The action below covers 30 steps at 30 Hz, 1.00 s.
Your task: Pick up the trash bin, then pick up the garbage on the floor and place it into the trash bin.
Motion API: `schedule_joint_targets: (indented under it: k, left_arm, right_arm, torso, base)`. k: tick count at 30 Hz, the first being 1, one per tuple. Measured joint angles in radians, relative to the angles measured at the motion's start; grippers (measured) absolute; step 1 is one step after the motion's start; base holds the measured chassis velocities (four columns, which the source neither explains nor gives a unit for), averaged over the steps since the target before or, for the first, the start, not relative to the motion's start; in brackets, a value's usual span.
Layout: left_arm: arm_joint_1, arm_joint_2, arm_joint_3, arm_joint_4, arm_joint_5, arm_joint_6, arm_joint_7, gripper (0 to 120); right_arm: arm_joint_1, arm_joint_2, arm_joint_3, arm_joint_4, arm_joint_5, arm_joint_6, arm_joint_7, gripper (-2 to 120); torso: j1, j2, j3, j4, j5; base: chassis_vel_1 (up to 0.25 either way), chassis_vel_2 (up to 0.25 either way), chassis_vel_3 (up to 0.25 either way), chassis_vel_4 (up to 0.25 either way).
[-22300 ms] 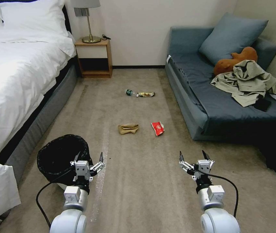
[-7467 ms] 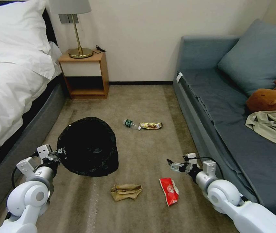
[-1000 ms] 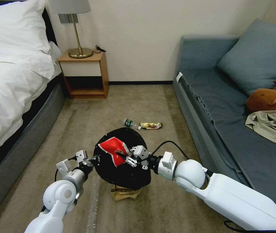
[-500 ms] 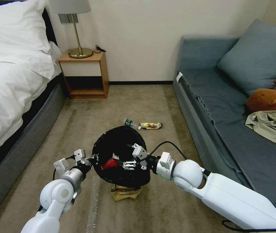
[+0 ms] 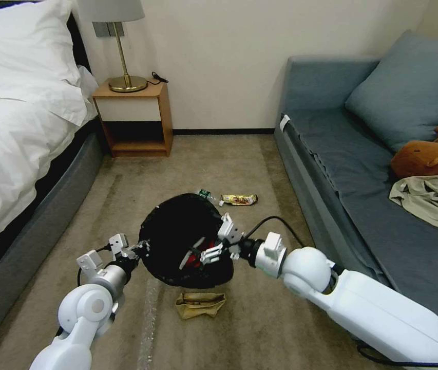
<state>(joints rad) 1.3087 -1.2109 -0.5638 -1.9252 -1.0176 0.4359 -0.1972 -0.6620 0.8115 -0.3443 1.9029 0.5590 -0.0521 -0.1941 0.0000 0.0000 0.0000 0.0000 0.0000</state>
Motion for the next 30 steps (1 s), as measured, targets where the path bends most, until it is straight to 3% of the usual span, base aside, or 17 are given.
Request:
schedule_joint_targets:
  k: [17, 25, 30]
  left_arm:
    - [0.017, 0.017, -0.058, 0.039, 0.089, -0.028, 0.024, 3]
    - [0.001, 0.045, -0.075, 0.057, 0.078, -0.034, 0.024, 3]
    - [-0.005, 0.045, -0.087, 0.068, 0.088, -0.04, 0.025, 3]
  right_arm:
    - [-0.16, 0.002, 0.261, -0.037, -0.019, -0.017, 0.063, 100]
    - [-0.233, -0.02, 0.264, -0.069, -0.061, -0.017, -0.002, 100]
    - [-0.238, -0.032, 0.189, -0.109, -0.098, -0.017, -0.067, 99]
  torso:
    - [0.0, 0.0, 0.0, 0.0, 0.0]
    - [0.0, 0.0, 0.0, -0.0001, 0.0]
    - [0.0, 0.0, 0.0, -0.0001, 0.0]
  base:
    - [0.0, 0.0, 0.0, 0.0]
    - [0.0, 0.0, 0.0, 0.0]
    - [0.0, 0.0, 0.0, 0.0]
